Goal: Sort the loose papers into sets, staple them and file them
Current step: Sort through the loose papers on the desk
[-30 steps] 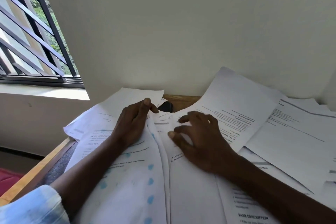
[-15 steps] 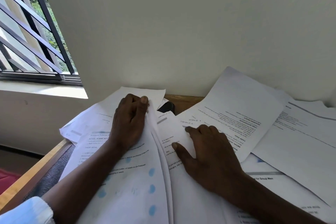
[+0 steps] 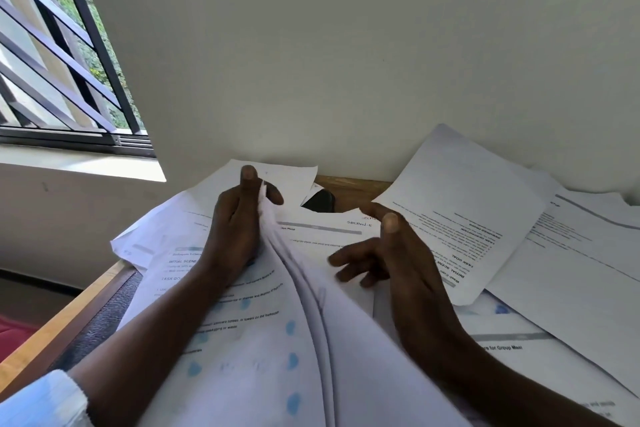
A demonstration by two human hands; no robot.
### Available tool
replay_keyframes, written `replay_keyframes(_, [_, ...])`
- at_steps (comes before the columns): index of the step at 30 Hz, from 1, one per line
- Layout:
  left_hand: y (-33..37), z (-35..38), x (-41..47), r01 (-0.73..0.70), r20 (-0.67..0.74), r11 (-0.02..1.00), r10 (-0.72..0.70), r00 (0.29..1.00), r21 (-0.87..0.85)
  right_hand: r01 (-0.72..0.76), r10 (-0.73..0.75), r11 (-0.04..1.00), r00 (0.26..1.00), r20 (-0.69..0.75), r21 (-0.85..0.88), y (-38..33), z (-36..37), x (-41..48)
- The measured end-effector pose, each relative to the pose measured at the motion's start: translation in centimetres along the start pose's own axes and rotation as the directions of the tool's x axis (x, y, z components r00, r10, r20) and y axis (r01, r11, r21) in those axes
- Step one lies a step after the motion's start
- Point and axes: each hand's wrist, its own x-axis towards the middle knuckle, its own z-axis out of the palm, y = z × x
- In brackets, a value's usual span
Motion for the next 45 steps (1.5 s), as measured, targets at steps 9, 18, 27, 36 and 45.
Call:
replay_keyframes(9, [0.4, -0.4, 0.1, 0.049, 0.031, 0.991, -0.045, 0.998, -0.123, -0.051, 0.078, 0.681, 0.997, 0.003, -0.73, 1.8, -0.1, -0.1])
replay_keyframes(18, [-0.6, -0.4, -0.6, -0.137, 0.045, 0.97, 0.13, 0.99, 0.201, 0.106, -0.095, 0.994, 0.922, 0.374, -0.007, 0.7, 1.8, -2.1])
replay_keyframes(27, [-0.1, 0.8, -1.3, -0.363, 0.162, 0.581, 0.369, 0.915, 0.728, -0.49, 0.436, 0.871, 0.8, 0.413, 0.031, -2.3, 1.2, 1.3])
replay_keyframes(36, [5.3, -1.7, 0.0, -0.135, -0.19, 0.787, 0.306, 0.933, 0.602, -0.374, 0.367, 0.916, 0.927, 0.075, 0.144, -1.7, 1.2, 1.8])
replay_keyframes(45, [11.2, -7.6, 0.6, 0.123, 0.207, 0.926, -0.05, 0.977, -0.356, 0.086, -0.074, 0.935, 0.996, -0.047, 0.345, -9.3, -4.9, 7.8])
